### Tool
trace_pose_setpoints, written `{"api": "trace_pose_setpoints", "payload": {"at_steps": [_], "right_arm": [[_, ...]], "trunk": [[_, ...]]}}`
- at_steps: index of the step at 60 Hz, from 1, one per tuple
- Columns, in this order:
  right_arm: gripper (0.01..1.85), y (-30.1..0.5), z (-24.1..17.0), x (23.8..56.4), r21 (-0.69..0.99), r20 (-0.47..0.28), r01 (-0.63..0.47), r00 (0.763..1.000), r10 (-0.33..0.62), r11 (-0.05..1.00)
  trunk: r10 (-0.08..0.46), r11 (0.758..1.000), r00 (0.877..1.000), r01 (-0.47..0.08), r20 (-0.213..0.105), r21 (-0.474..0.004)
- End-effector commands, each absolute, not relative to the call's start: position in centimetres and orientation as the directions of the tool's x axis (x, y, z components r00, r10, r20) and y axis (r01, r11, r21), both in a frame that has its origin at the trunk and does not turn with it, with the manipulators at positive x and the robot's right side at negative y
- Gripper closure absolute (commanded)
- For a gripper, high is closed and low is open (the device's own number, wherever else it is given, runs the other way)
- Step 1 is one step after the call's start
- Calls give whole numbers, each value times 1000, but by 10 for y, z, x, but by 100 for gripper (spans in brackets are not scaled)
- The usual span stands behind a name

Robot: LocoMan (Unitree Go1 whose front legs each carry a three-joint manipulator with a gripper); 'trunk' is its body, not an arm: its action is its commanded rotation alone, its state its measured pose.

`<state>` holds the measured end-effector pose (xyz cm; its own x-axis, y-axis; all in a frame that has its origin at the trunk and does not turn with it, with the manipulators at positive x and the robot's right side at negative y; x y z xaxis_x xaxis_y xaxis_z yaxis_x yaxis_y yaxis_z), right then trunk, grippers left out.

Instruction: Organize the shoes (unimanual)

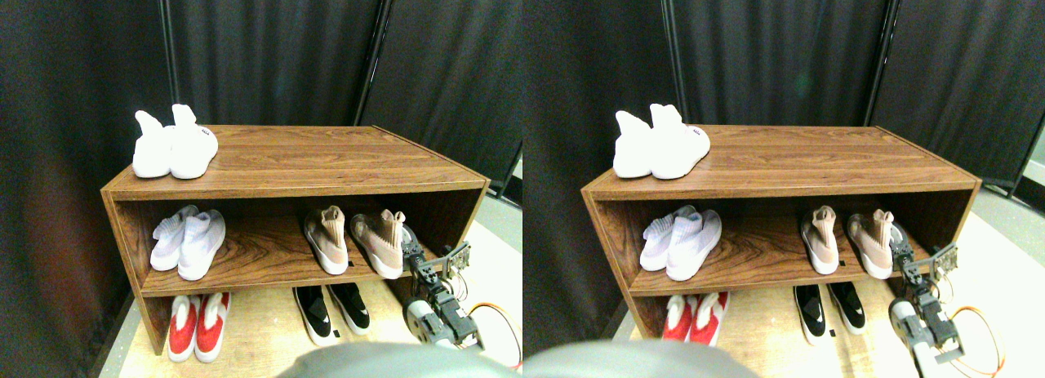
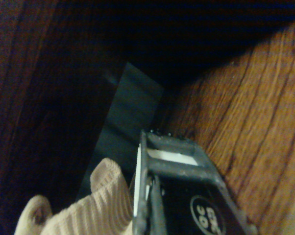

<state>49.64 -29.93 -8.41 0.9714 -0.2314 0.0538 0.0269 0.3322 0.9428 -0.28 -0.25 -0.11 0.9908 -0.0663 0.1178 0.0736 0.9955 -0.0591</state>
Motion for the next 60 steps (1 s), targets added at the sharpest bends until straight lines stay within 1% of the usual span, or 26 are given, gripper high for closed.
{"api": "trace_pose_setpoints", "payload": {"at_steps": [1, 10, 15, 25, 35, 50, 54, 60], "right_arm": [[180, -289, -76, 498, 950, 105, -27, 966, -235, 310], [180, -283, -78, 503, 956, 91, -12, 962, -258, 293], [180, -279, -78, 504, 960, 87, -13, 963, -255, 279], [180, -274, -79, 506, 952, 98, -20, 966, -240, 306], [180, -270, -78, 508, 967, 74, -9, 967, -245, 256], [180, -262, -75, 505, 955, 87, -18, 972, -220, 297], [180, -260, -74, 504, 961, 83, -22, 973, -214, 276], [180, -258, -75, 504, 959, 84, -22, 974, -212, 281]], "trunk": [[-45, 996, 994, 52, 99, -72], [-39, 996, 994, 47, 99, -76], [-39, 996, 994, 46, 100, -76], [-36, 996, 994, 44, 100, -78], [-35, 996, 995, 43, 98, -79], [-31, 996, 995, 39, 97, -81], [-31, 996, 995, 39, 97, -80], [-30, 996, 995, 38, 99, -81]]}}
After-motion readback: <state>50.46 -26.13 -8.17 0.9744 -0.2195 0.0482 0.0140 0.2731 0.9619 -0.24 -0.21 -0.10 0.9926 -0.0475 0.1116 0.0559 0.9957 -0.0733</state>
